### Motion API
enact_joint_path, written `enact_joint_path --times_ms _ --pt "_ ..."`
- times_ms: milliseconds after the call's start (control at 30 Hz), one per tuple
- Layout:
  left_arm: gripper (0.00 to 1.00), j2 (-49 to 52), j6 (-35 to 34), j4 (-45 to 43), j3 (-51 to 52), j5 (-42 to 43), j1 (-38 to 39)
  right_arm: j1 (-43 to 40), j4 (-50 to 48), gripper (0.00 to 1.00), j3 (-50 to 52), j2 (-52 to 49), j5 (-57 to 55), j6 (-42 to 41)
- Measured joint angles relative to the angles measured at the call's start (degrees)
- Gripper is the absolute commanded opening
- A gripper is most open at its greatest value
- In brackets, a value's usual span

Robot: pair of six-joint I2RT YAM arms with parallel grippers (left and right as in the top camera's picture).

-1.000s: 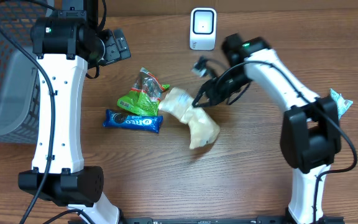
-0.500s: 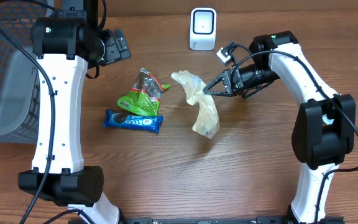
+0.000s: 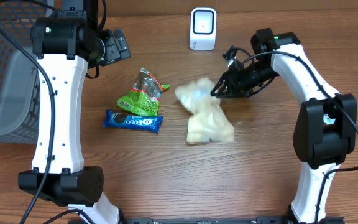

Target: Scan the item barcode

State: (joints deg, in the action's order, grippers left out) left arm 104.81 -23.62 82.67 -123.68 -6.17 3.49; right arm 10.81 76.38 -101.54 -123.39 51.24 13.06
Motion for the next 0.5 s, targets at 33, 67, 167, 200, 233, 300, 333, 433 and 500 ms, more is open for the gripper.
enact_joint_path --times_ms 33,67,167,200,233,300,333,433,500 --pt "1.0 0.0 0.0 0.0 0.0 0.0 0.0 0.22 0.02 0.5 0.0 0.0 -2.23 -1.27" --pt "1.0 0.0 0.0 -0.02 0.0 0.0 0.0 0.5 0.22 0.55 0.0 0.0 -4.31 -2.4" --pt "1.0 0.0 0.0 -0.02 0.0 0.0 0.0 1.27 1.75 0.65 -0.11 0.0 -9.75 -4.33" --pt "1.0 0.0 0.0 0.0 0.0 0.0 0.0 1.55 2.49 0.67 -0.39 0.0 -11.54 -4.96" --pt "1.0 0.0 0.0 0.0 0.0 0.02 0.0 1.92 3.06 0.7 -0.74 0.0 -13.49 -5.6" --pt "1.0 0.0 0.0 0.0 0.0 0.0 0.0 3.04 3.61 0.77 -1.75 0.0 -17.49 -6.75" --pt "1.0 0.0 0.0 0.0 0.0 0.0 0.0 3.65 3.65 0.84 -2.05 0.0 -18.82 -7.1" --pt "1.0 0.0 0.0 0.0 0.0 0.0 0.0 6.54 3.54 0.93 -2.12 0.0 -22.69 -8.0" --pt "1.0 0.0 0.0 0.0 0.0 0.02 0.0 8.24 1.84 0.94 -1.09 0.0 -24.0 -8.33"
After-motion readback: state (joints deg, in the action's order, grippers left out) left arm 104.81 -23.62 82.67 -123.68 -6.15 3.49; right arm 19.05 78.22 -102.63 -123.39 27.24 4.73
